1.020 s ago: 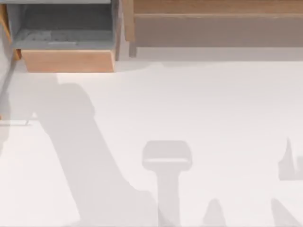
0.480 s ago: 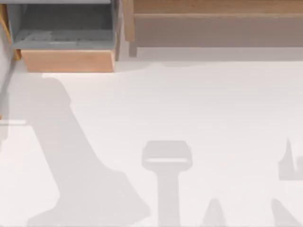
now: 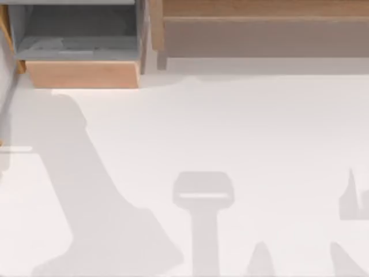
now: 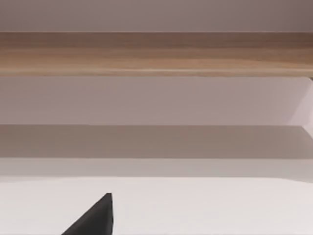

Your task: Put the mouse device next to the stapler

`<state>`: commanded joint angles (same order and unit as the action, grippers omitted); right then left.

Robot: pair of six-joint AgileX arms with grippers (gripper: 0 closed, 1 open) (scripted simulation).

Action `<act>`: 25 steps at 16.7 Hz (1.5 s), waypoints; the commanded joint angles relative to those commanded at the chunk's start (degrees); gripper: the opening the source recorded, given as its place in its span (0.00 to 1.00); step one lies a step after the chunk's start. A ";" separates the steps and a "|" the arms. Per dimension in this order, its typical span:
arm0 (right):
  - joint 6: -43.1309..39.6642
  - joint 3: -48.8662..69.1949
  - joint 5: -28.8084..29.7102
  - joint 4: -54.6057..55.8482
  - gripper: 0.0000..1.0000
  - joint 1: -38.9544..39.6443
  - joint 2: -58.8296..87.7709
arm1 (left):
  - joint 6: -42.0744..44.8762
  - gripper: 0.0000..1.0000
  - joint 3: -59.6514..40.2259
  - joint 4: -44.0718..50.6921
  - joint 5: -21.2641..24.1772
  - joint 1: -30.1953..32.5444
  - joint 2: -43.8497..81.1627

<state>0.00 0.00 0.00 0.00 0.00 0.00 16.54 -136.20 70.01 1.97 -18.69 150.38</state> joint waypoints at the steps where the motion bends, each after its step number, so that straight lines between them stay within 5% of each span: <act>1: 0.00 0.00 0.00 0.00 1.00 0.00 0.00 | 0.00 0.32 0.00 0.00 0.00 0.00 0.00; 6: 0.00 0.00 0.00 0.00 1.00 0.00 0.00 | 0.00 0.00 0.00 0.00 0.00 0.00 0.00; 17: 0.00 0.00 0.00 0.00 1.00 0.00 0.00 | -0.05 0.00 0.35 0.12 0.23 -0.43 -1.68; 25: 0.00 0.00 0.00 0.00 1.00 0.00 0.00 | 0.61 0.00 13.53 -4.19 2.61 -0.18 -23.79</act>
<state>0.00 0.00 0.00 0.00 0.00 0.00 17.14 -122.67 65.82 4.58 -18.87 126.59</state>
